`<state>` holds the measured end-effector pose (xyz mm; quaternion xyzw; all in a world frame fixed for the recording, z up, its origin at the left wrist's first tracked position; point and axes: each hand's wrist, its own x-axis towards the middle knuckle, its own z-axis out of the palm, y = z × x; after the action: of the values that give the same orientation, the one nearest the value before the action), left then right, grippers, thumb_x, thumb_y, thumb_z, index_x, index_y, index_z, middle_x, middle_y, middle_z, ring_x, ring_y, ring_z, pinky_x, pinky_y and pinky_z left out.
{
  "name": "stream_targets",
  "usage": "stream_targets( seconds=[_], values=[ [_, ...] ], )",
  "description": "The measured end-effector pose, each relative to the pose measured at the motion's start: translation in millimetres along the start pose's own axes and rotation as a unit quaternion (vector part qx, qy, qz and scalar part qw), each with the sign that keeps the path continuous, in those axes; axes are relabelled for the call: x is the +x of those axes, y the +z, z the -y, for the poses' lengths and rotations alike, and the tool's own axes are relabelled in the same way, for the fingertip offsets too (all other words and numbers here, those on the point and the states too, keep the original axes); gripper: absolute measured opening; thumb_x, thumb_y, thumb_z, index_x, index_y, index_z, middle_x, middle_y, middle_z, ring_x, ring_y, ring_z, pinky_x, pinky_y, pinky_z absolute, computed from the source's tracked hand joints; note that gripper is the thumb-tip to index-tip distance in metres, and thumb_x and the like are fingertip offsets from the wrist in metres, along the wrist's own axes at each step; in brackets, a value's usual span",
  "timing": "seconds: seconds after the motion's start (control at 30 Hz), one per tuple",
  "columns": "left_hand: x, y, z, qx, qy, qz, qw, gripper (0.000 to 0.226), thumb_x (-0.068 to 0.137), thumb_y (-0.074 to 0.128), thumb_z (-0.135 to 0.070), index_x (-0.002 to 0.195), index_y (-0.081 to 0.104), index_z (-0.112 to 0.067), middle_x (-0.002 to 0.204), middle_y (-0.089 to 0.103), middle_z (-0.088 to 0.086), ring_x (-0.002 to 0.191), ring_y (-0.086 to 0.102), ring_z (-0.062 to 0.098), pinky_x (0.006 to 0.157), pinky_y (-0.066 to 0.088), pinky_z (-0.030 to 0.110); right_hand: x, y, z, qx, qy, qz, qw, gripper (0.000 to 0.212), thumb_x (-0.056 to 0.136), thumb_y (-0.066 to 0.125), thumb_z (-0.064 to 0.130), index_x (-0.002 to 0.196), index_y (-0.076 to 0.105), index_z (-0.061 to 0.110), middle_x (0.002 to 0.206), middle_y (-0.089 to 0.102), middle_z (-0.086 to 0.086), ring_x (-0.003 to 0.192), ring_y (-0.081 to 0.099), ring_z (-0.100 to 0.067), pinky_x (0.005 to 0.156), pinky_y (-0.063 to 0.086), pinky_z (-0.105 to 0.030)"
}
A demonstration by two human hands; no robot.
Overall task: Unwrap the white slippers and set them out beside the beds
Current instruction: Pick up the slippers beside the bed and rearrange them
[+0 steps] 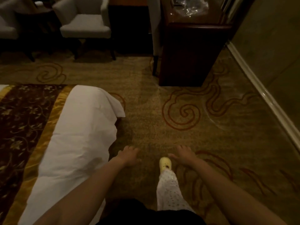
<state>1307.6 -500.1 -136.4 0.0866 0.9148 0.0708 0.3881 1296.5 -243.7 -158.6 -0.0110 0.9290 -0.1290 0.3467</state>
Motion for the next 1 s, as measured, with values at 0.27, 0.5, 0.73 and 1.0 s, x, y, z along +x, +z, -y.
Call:
stream_targets(
  seconds=[0.27,0.5,0.73,1.0],
  values=[
    [116.0,-117.5,8.7,-0.106,-0.081,-0.004,0.991,0.052,0.094,0.041,-0.038,0.14,0.033,-0.016,0.148,0.034,0.012,0.137,0.029,0.032,0.111,0.031,0.047,158.1,-131.8,19.4,-0.106,-0.11,0.043,0.987,0.07,0.09,0.039,0.055,0.142,0.026,0.01,0.15,0.028,-0.017,0.137,0.025,-0.037,0.111,0.025,-0.045],
    [178.0,-193.8,31.7,-0.159,-0.133,-0.019,0.978,0.048,0.092,0.046,-0.039,0.135,0.042,-0.017,0.139,0.044,0.013,0.128,0.042,0.03,0.107,0.036,0.041,263.5,-214.0,67.1,-0.172,-0.194,0.043,0.965,0.065,0.089,0.04,0.054,0.141,0.028,0.016,0.147,0.032,-0.014,0.133,0.029,-0.036,0.107,0.028,-0.048],
    [288.4,-277.1,75.2,-0.167,-0.159,0.004,0.973,0.054,0.092,0.046,-0.041,0.136,0.039,-0.009,0.139,0.044,0.015,0.126,0.044,0.032,0.105,0.038,0.042,386.2,-281.2,89.5,-0.198,-0.196,0.078,0.957,0.066,0.089,0.038,0.056,0.141,0.026,0.018,0.149,0.029,-0.012,0.135,0.025,-0.035,0.109,0.023,-0.051],
    [398.9,-415.9,115.5,-0.187,-0.163,-0.024,0.968,0.05,0.093,0.044,-0.037,0.135,0.039,-0.01,0.14,0.044,0.016,0.128,0.041,0.033,0.104,0.036,0.04,521.4,-414.2,130.0,-0.213,-0.172,0.047,0.961,0.065,0.091,0.039,0.05,0.143,0.022,0.015,0.15,0.027,-0.012,0.135,0.026,-0.034,0.108,0.026,-0.049]
  ],
)
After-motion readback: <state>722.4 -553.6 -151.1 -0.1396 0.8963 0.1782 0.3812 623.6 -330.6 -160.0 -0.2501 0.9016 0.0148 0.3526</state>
